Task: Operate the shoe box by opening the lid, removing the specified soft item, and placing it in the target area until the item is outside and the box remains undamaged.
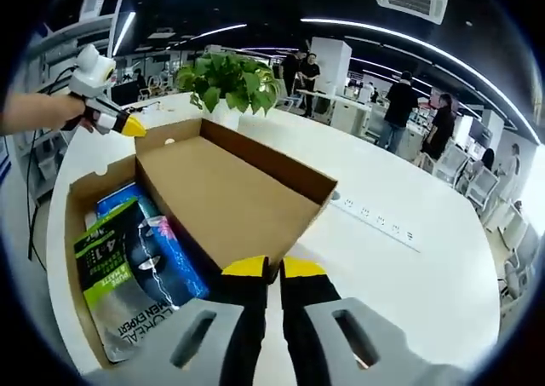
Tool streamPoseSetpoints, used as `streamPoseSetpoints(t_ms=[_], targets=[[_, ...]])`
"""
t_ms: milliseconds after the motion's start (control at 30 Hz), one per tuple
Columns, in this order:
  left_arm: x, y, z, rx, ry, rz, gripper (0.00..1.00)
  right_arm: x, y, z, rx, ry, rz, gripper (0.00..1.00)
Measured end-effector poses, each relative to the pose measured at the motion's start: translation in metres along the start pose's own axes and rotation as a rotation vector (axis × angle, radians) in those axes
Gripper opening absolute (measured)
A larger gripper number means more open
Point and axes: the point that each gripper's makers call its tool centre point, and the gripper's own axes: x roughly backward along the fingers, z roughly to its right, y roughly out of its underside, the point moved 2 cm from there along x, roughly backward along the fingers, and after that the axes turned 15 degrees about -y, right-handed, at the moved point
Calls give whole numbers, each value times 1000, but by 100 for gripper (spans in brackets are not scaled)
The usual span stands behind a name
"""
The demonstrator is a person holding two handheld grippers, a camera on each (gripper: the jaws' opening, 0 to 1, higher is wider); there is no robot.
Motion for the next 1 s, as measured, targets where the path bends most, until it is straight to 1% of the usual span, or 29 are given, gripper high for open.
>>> streamPoseSetpoints(t_ms=[267, 400, 867, 1000], targets=[[-7, 1, -1, -2, -1, -7, 0, -4, 2, 3, -15, -7, -4, 4], [-9, 0, -2, 9, -5, -16, 0, -5, 3, 5, -58, -10, 5, 4], [-18, 2, -2, 27, -18, -36, 0, -9, 5, 8, -123, -17, 15, 4], [-20, 4, -3, 43, -20, -39, 0, -11, 5, 9, -140, -19, 20, 4]])
